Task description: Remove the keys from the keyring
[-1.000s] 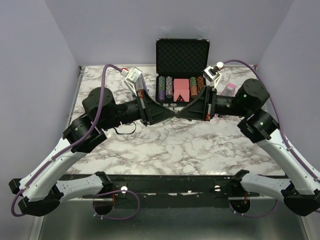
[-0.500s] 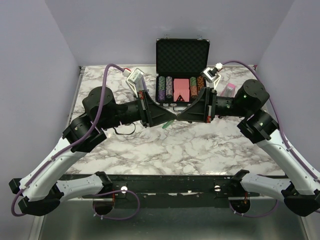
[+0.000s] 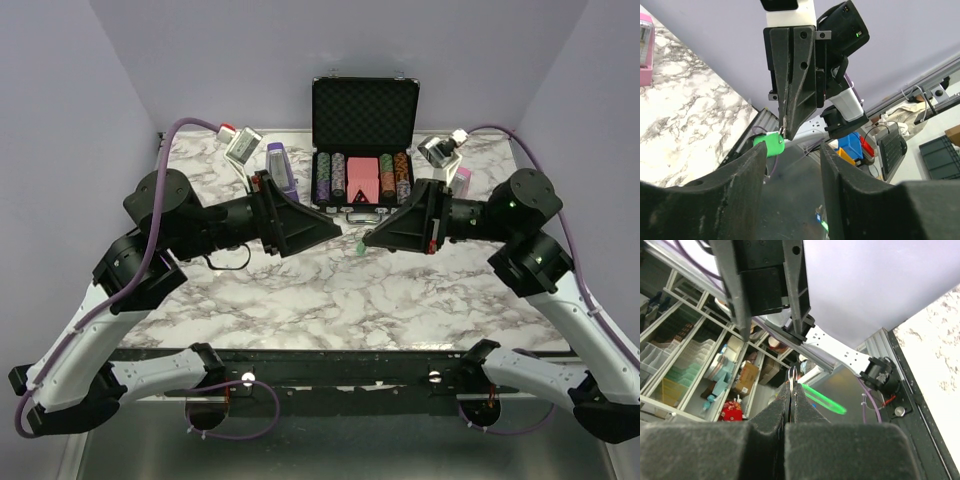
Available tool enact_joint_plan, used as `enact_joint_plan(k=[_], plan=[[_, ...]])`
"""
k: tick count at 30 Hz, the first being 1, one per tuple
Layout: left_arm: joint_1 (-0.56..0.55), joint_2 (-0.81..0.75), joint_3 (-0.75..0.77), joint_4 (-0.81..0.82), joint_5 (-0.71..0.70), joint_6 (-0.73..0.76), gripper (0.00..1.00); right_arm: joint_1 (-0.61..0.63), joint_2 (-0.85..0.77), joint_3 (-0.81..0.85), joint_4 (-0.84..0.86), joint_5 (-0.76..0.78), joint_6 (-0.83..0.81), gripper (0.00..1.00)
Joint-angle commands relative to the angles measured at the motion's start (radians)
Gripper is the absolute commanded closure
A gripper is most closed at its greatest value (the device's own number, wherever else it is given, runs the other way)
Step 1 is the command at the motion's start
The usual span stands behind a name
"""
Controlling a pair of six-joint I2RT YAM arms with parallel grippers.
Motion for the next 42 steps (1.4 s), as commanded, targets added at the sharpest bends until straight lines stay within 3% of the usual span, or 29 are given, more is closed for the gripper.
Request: enact_joint_plan(k=[1, 6, 13, 19, 23, 28, 30, 35, 39, 42], plan=[[-0.004, -0.003, 0.018, 0.004, 0.044, 0.054, 0.48, 0.006, -0.049, -0.053, 0.178, -0.032, 0.072, 0.99], [-0.007, -0.008, -0.003, 0.097, 0.154, 0.071, 0.51, 0.006, -0.060, -0.148, 0.518, -0.096, 0.282, 0.99], [-0.040, 0.014, 0.009, 0.167, 0.189, 0.108, 0.55, 0.008, -0.020, -0.095, 0.493, -0.107, 0.267, 0.99], [-0.083, 0.060, 0.064, 0.111, 0.157, 0.162, 0.57, 0.006, -0.001, -0.079, 0.501, -0.102, 0.266, 0.99], [-0.109, 0.076, 0.084, 0.088, 0.127, 0.192, 0.65, 0.006, 0.005, -0.075, 0.500, -0.105, 0.270, 0.99], [-0.118, 0.076, 0.089, 0.071, 0.078, 0.211, 0.65, 0.006, 0.008, -0.069, 0.486, -0.112, 0.266, 0.99], [-0.118, 0.067, 0.083, 0.065, 0.045, 0.218, 0.62, 0.006, 0.009, -0.067, 0.486, -0.113, 0.267, 0.99], [-0.118, 0.034, 0.067, 0.059, -0.021, 0.234, 0.43, 0.006, 0.011, -0.065, 0.481, -0.112, 0.267, 0.99], [-0.118, 0.018, 0.050, 0.071, -0.051, 0.237, 0.41, 0.006, 0.018, -0.062, 0.489, -0.119, 0.275, 0.99], [-0.118, 0.030, 0.046, 0.073, -0.038, 0.234, 0.45, 0.006, 0.029, -0.061, 0.515, -0.133, 0.295, 0.99]])
